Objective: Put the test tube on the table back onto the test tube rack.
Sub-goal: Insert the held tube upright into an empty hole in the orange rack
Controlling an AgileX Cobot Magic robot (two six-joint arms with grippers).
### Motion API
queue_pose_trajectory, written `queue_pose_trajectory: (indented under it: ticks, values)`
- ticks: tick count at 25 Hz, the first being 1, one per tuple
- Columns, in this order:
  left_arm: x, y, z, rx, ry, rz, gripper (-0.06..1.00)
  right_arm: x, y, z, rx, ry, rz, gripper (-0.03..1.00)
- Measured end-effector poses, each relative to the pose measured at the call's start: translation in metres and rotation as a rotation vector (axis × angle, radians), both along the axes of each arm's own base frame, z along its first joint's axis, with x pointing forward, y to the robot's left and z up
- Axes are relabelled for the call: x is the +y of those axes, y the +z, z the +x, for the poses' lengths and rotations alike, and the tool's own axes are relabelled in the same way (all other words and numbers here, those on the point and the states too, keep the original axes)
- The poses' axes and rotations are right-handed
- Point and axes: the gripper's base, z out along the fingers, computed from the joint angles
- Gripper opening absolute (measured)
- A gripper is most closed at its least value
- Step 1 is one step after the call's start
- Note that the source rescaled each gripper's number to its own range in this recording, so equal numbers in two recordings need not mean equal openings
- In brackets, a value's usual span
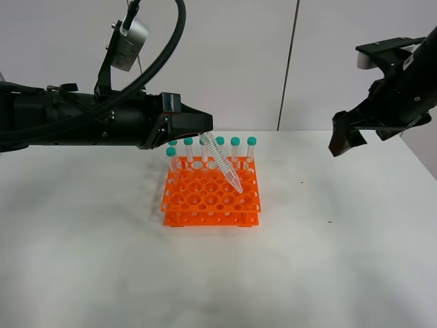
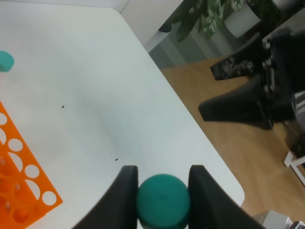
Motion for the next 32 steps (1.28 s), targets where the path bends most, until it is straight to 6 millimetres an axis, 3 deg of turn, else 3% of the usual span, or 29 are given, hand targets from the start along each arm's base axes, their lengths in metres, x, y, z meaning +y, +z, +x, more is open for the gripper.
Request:
queue_pose_trajectory:
  ticks: [5,13,16,22,27,32]
  values:
    - [0.0,0.0,0.0,0.0,0.001,0.0,0.0,-0.027,-0.003,-0.006,0.095,-0.096,-0.01,1.0]
    - [0.0,0.0,0.0,-0.001,0.001,0.001,0.0,-0.03,-0.006,-0.014,0.173,-0.139,-0.013,1.0]
    - [0.0,0.0,0.0,-0.001,0.001,0.001,0.0,-0.031,-0.01,-0.029,0.19,-0.143,-0.016,1.0]
    - [0.0,0.0,0.0,-0.001,0.001,0.001,0.0,-0.034,-0.013,-0.097,0.182,-0.147,-0.015,1.0]
    - [0.0,0.0,0.0,-0.001,0.001,0.001,0.0,-0.037,-0.03,-0.165,0.142,-0.15,-0.01,1.0]
    - [0.0,0.0,0.0,-0.001,0.001,0.001,0.0,-0.039,-0.042,-0.221,-0.132,-0.15,0.023,1.0]
